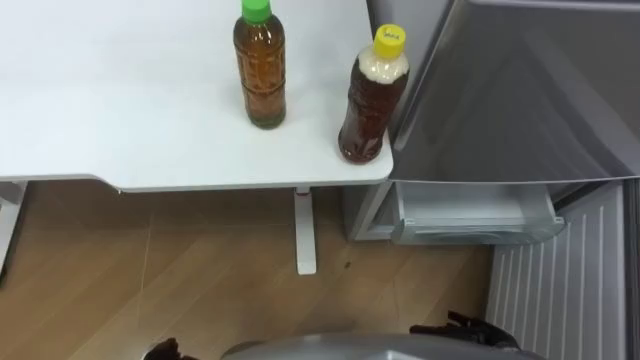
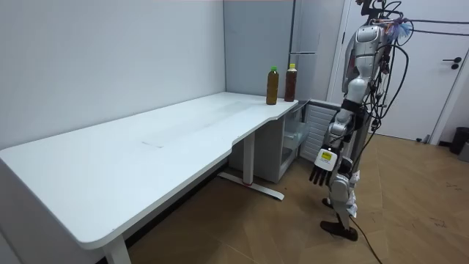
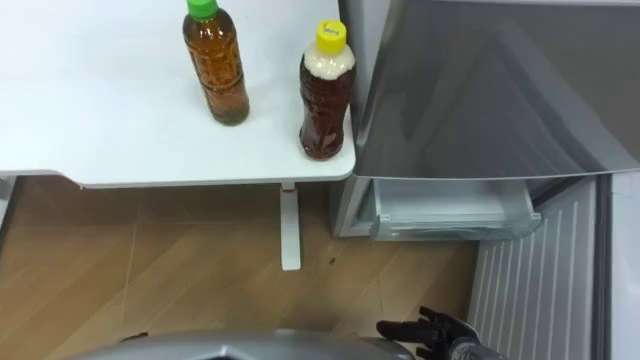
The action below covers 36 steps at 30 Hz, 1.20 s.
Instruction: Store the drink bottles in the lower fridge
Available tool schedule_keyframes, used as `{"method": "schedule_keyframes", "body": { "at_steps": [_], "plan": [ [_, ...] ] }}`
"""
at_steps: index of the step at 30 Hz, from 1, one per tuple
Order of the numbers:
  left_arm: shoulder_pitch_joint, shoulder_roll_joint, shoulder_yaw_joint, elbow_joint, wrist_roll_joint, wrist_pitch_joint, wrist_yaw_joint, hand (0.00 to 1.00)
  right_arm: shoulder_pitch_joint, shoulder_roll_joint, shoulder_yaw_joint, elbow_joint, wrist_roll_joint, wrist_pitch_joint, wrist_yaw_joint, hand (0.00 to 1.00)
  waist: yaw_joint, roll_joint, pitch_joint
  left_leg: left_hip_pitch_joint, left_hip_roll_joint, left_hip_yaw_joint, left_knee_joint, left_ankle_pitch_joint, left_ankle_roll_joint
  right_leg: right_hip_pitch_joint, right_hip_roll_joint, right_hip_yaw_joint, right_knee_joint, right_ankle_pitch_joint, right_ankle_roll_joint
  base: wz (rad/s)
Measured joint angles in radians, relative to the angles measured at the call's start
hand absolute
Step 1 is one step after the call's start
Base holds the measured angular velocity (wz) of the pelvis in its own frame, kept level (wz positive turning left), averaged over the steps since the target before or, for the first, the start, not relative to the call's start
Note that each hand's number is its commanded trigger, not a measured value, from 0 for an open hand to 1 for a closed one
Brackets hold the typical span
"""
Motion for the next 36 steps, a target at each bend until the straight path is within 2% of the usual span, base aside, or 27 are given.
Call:
{"method": "schedule_keyframes", "body": {
  "at_steps": [7, 13, 19, 21, 25, 31, 34, 36],
  "plan": [
    [0.002, 0.0, -0.002, 0.0, 0.002, -0.004, 0.004, 0.0, 0.005, 0.0, -0.002, 0.0, -0.002, 0.001, -0.002, 0.0, 0.0, -0.001, -0.0006, 0.006, 0.002, 0.004, -0.007, 0.0, 0.0, 0.002, 0.0, 0.0, -0.002, 0.0, 0.0, 0.0],
    [0.006, 0.0, 0.001, 0.004, -0.004, -0.002, 0.031, 0.0, 0.001, 0.003, -0.001, 0.021, -0.001, 0.004, -0.011, 0.0, 0.002, -0.003, 0.002, 0.035, 0.001, 0.004, -0.015, 0.0, 0.0, 0.033, -0.001, 0.0, -0.015, 0.0, 0.0, 0.0],
    [0.008, -0.005, 0.027, 0.004, -0.034, 0.0, 0.044, 0.0, 0.004, 0.004, -0.002, 0.023, 0.007, 0.012, -0.011, 0.0, 0.004, -0.004, 0.002, 0.038, 0.001, 0.004, -0.012, 0.0, 0.0, 0.031, 0.0, 0.001, -0.015, 0.0, 0.0, 0.0],
    [0.024, -0.012, 0.055, 0.004, -0.107, -0.002, 0.045, 0.0, 0.005, 0.006, -0.004, 0.023, 0.006, 0.013, -0.011, 0.0, 0.003, -0.007, 0.0024, 0.038, 0.001, 0.003, -0.012, 0.0, 0.0, 0.031, 0.0, 0.001, -0.015, 0.0, 0.0, 0.0],
    [0.031, -0.015, 0.064, 0.005, -0.203, -0.002, 0.052, 0.0, 0.008, 0.012, -0.014, 0.019, 0.01, 0.023, -0.01, 0.0, 0.003, -0.011, 0.0016, 0.037, 0.001, -0.002, -0.012, 0.0, 0.0, 0.032, -0.001, -0.004, -0.014, 0.0, 0.0, 0.04],
    [0.037, -0.018, 0.114, 0.0, -0.359, -0.003, 0.124, 0.0, 0.009, 0.012, -0.012, 0.02, 0.02, 0.032, -0.012, 0.0, 0.021, -0.014, 0.0016, 0.035, 0.001, -0.005, -0.016, 0.0, 0.0, 0.036, 0.0, -0.006, -0.013, 0.0, 0.0, 0.01],
    [0.038, -0.018, 0.174, -0.009, -0.502, -0.005, 0.181, 0.0, 0.016, 0.011, -0.012, 0.021, 0.027, 0.033, -0.023, 0.0, 0.033, -0.011, 0.001, 0.037, 0.0, -0.006, -0.014, 0.0, 0.0, 0.038, 0.0, -0.004, -0.015, 0.0, 0.0, 0.0],
    [0.055, -0.018, 0.225, -0.036, -0.641, -0.005, 0.217, 0.0, 0.017, 0.01, -0.023, 0.021, 0.027, 0.033, -0.032, 0.0, 0.035, -0.007, 0.0008, 0.038, 0.0, -0.005, -0.014, 0.001, 0.0, 0.039, -0.001, -0.004, -0.015, 0.0, 0.0, 0.0]
  ]
}}
